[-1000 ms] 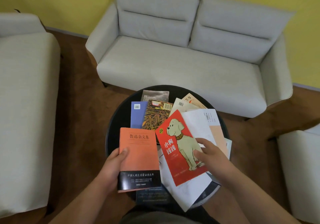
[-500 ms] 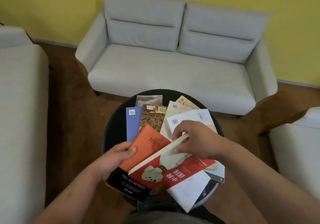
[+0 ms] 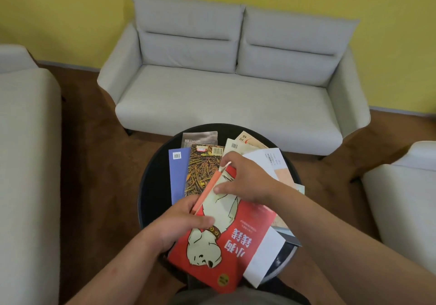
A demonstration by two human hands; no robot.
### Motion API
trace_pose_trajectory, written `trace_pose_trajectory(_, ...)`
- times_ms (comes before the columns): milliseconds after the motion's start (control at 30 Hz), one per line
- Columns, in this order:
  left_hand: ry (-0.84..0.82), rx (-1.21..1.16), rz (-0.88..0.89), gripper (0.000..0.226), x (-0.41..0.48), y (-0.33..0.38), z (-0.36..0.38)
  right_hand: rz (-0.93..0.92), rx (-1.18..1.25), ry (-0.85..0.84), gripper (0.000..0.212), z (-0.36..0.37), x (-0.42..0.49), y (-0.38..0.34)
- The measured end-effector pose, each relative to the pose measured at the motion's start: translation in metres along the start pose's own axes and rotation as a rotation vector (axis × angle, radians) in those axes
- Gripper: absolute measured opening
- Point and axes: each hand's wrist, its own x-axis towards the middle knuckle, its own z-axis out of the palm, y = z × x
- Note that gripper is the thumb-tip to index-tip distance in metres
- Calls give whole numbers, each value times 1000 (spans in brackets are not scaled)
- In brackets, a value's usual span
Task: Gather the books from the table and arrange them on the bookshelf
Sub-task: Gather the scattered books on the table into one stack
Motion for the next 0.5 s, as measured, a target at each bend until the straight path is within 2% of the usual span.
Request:
trace_pose_trajectory(67, 18, -76, 32, 59, -2, 0, 1, -31, 12, 143, 62, 1, -4, 3)
trace_pose_trajectory(133, 40, -186, 65, 58, -5, -5, 1, -4, 59, 439, 66, 4, -14, 16)
trace_pose_trajectory(167, 60, -254, 72, 58, -7, -8, 3, 68, 147, 531, 68, 7, -21, 27)
trace_pose_trajectory(200, 77, -321, 79, 59, -7, -11, 6, 158, 304, 500, 70, 12, -30, 36)
trace_pose_trajectory(233, 90, -377, 82, 60, -9, -12, 9, 241, 524, 362, 70, 19, -37, 43)
trace_pose_trajectory(300, 92, -454, 86, 61, -10, -14, 19, 349, 887, 66, 51, 35, -51, 51)
trace_pose_trajectory(367, 109, -474, 83, 58, -9, -13, 33, 364, 968, 70, 34, 47, -57, 56)
trace_pose_trajectory(433, 192, -467, 66, 43, -8, -14, 48, 321, 906, 172, 30, 54, -58, 63)
trace_pose_trajectory(500, 293, -456, 47, 31, -5, -18, 58, 311, 940, 184, 32, 55, -62, 68)
